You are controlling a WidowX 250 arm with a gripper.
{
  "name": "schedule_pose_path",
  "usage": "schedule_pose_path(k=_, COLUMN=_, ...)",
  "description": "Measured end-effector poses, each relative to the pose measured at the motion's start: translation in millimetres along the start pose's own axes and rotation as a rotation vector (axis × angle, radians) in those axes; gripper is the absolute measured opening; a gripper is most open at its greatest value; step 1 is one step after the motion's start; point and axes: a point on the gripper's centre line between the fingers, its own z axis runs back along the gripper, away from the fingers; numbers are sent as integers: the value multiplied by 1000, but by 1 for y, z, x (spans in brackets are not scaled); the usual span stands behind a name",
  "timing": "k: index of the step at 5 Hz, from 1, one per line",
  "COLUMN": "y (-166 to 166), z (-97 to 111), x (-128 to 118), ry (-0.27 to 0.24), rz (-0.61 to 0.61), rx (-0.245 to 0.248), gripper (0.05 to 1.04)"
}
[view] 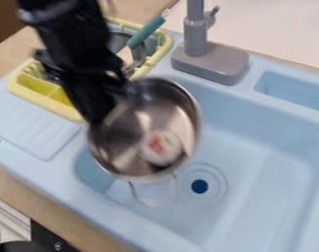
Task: Move the silver pot to the top of the sink at the right side of the yellow dish drainer
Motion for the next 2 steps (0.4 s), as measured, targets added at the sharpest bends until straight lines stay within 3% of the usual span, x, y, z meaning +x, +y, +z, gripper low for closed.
schedule_pose_path(k=2, y=66, z=14, x=-13, ry=14, rz=257, rx=1, gripper=54)
